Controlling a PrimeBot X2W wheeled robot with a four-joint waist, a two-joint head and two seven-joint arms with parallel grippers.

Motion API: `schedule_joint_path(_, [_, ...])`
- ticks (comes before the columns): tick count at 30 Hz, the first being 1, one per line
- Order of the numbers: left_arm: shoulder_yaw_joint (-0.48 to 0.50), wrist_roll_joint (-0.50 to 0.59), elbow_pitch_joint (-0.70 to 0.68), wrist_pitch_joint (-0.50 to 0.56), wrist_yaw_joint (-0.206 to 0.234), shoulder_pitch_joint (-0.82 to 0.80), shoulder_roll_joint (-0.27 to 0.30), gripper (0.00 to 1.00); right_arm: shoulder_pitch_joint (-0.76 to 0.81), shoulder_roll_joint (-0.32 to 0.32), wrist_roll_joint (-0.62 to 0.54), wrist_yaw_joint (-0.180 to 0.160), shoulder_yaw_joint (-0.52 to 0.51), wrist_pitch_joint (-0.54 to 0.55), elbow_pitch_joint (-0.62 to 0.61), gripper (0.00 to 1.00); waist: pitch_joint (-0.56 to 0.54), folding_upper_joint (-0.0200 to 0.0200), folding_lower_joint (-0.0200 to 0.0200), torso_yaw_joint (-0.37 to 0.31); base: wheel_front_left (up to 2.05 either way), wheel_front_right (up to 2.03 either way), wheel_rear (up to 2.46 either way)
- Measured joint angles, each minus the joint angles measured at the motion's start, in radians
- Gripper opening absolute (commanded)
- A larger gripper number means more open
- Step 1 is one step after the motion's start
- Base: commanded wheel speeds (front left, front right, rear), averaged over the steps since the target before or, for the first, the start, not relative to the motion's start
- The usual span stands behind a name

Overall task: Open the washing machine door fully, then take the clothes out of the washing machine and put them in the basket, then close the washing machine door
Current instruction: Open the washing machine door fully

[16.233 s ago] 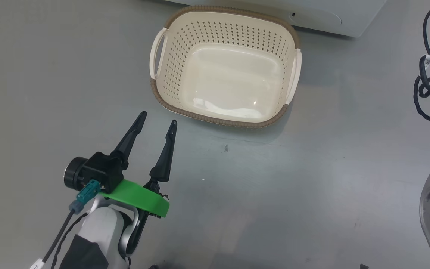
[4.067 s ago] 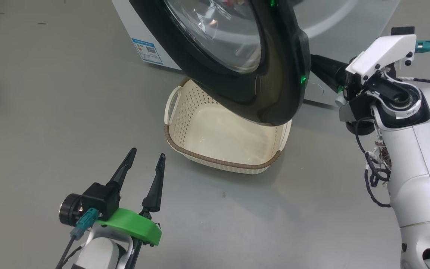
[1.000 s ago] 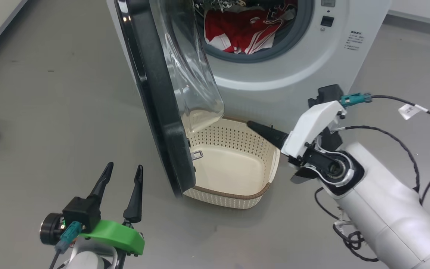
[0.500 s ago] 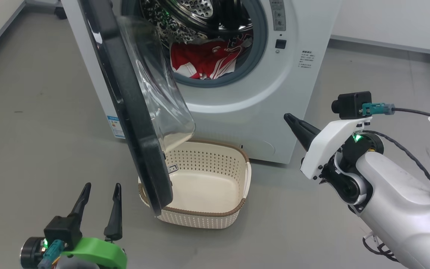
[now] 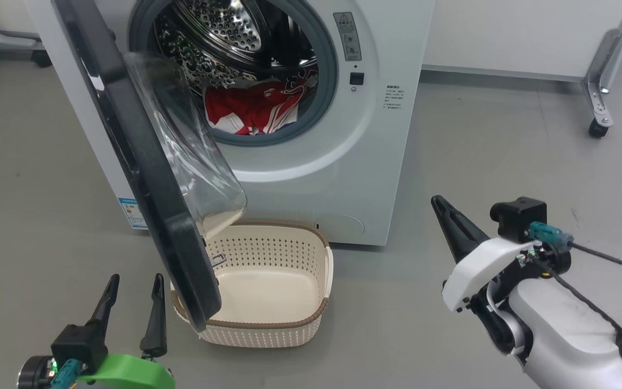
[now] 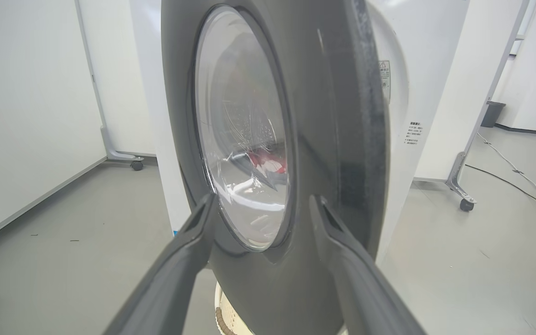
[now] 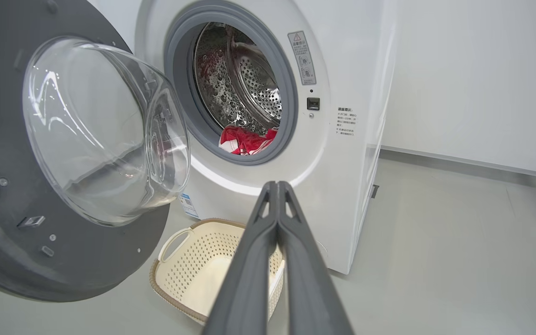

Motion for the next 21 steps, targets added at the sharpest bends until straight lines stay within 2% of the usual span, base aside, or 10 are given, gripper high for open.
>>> schedule_joint_path(4, [0.001, 0.000, -0.002, 0.000, 0.000, 0.004, 0.000, 1.00, 0.045, 0.000, -0.025, -0.051, -0.011, -0.068, 0.002, 0.00, 0.000, 0.0000, 0.0000, -0.015, 0.00, 0.00, 0.00])
schedule_joint_path(7, [0.003, 0.000, -0.004, 0.000, -0.001, 0.004, 0.000, 1.00, 0.080, 0.003, -0.025, -0.080, -0.037, -0.073, 0.001, 0.00, 0.001, 0.0000, 0.0000, -0.019, 0.00, 0.00, 0.00])
schedule_joint_path(17, [0.023, 0.000, -0.010, 0.000, -0.001, 0.014, 0.000, 1.00, 0.185, 0.020, -0.034, -0.100, -0.146, -0.061, -0.021, 0.00, 0.006, 0.0000, 0.0000, -0.031, 0.00, 0.00, 0.00])
schedule_joint_path(18, [0.026, 0.000, -0.010, 0.000, -0.001, 0.016, 0.000, 1.00, 0.195, 0.027, -0.041, -0.100, -0.171, -0.060, -0.034, 0.18, 0.007, 0.0000, 0.0000, -0.032, 0.00, 0.00, 0.00])
schedule_joint_path(19, [0.027, 0.000, -0.011, 0.000, -0.001, 0.018, 0.000, 1.00, 0.199, 0.034, -0.057, -0.100, -0.195, -0.060, -0.046, 0.44, 0.007, 0.0000, 0.0000, -0.034, 0.00, 0.00, 0.00])
schedule_joint_path(20, [0.028, 0.000, -0.011, 0.000, -0.001, 0.022, 0.000, 1.00, 0.199, 0.040, -0.070, -0.101, -0.218, -0.060, -0.059, 0.83, 0.008, 0.0000, 0.0000, -0.035, 0.00, 0.00, 0.00])
schedule_joint_path(21, [0.028, 0.000, -0.011, 0.000, -0.001, 0.022, 0.000, 1.00, 0.199, 0.040, -0.070, -0.101, -0.218, -0.060, -0.059, 1.00, 0.008, 0.0000, 0.0000, -0.035, 0.00, 0.00, 0.00])
